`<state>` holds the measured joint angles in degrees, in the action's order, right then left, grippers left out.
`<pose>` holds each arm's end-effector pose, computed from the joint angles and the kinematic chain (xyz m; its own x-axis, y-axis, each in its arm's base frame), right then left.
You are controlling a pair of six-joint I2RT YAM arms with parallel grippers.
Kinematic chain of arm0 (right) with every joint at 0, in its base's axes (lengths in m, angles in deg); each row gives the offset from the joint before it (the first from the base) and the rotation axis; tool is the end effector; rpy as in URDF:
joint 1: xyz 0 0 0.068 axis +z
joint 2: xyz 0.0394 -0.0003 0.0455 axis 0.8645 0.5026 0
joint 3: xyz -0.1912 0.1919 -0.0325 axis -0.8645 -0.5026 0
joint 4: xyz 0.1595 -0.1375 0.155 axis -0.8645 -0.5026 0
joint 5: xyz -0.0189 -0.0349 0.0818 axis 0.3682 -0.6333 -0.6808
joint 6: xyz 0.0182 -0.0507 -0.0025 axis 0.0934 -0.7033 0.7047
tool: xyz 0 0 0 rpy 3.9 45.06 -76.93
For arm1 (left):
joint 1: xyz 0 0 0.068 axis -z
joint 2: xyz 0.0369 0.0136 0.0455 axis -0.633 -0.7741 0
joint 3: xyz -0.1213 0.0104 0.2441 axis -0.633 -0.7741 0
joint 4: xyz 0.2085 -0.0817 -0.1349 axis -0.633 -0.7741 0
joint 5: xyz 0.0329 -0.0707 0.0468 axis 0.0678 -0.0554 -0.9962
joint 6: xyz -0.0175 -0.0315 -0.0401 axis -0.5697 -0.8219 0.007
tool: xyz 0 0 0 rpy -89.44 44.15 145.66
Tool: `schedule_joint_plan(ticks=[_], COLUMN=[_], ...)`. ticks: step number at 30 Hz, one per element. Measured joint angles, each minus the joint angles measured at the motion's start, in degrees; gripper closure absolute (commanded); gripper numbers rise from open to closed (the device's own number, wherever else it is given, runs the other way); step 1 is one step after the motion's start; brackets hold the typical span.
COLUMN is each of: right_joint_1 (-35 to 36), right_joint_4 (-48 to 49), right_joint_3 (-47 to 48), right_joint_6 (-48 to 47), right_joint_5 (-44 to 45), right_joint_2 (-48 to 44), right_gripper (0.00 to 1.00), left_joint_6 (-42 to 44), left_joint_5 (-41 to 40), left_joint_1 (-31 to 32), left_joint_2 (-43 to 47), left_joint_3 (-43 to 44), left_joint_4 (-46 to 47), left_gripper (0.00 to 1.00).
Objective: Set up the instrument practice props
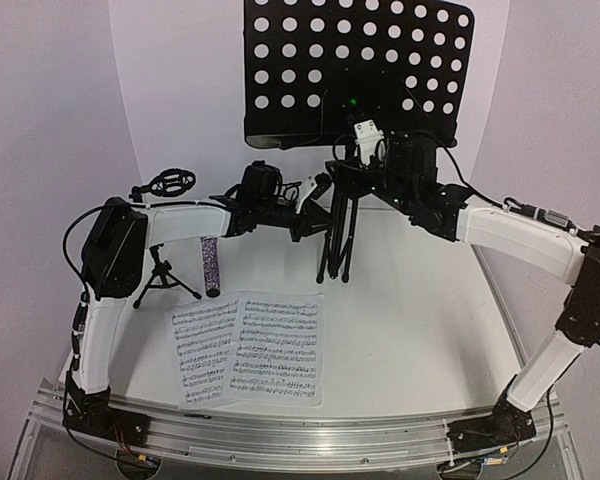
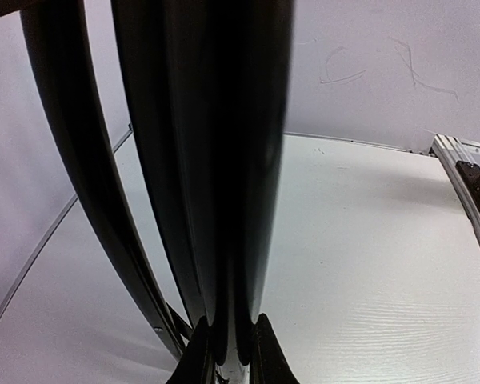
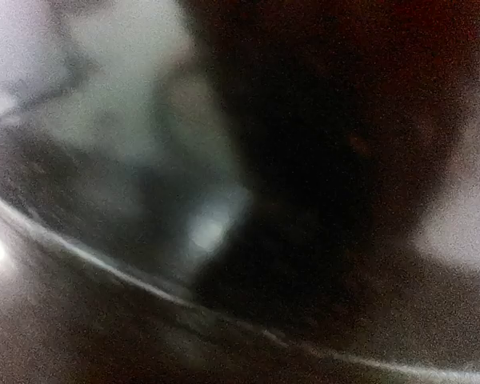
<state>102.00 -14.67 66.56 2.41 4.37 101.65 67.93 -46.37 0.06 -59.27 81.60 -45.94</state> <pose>0.3050 0.2596 0.3841 0.0315 -0.1927 -0.9808 -0.3748 0.9074 -0.1903 0.3905 -0.3490 0.2484 0.0445 0.2583 -0.9650 0.9845 0.1528 0.0863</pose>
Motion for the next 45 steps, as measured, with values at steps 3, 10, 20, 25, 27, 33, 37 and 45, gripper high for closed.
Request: schedule_joint_plan(ticks=[3, 10, 20, 25, 27, 33, 37, 45], right_joint_1=[-0.7, -3.1, -5.5, -6.8, -8.3, -10.5, -10.5, -11.8], right_joint_4=[-2.0, -9.0, -16.9, -18.2, -18.4, -21.1, -22.9, -25.2], right_joint_3=[-1.3, -0.4, 2.4, 2.4, 2.4, 3.7, 3.9, -3.1], right_joint_6=[0.9, 2.8, 4.2, 5.3, 6.0, 6.3, 5.7, 4.4], right_joint_5=[-1.1, -4.9, -9.6, -14.8, -17.9, -23.2, -26.4, -34.8], right_joint_2=[-1.8, -3.6, -4.2, -4.6, -4.7, -4.8, -5.2, -9.8], right_gripper=[0.25, 0.23, 0.23, 0.26, 0.25, 0.23, 0.22, 0.26], left_joint_6=[0.1, -0.7, -1.6, -1.6, -1.9, -2.3, -2.4, -2.6], left_joint_5=[0.1, 0.3, 0.4, 0.5, 0.5, 0.8, 1.0, 1.3], left_joint_1=[0.0, -0.1, -0.4, -0.4, -0.4, -0.5, -0.6, -0.8], left_joint_2=[0.1, 0.1, 0.1, 0.1, 0.1, 0.1, 0.1, 0.1], left_joint_3=[0.0, 0.0, 0.0, 0.0, 0.0, 0.0, 0.0, 0.0], left_joint_4=[-0.3, -0.3, -0.4, -0.4, -0.4, -0.6, -0.6, -0.6], left_gripper=[1.0, 1.0, 1.0, 1.0, 1.0, 1.0, 1.0, 1.0])
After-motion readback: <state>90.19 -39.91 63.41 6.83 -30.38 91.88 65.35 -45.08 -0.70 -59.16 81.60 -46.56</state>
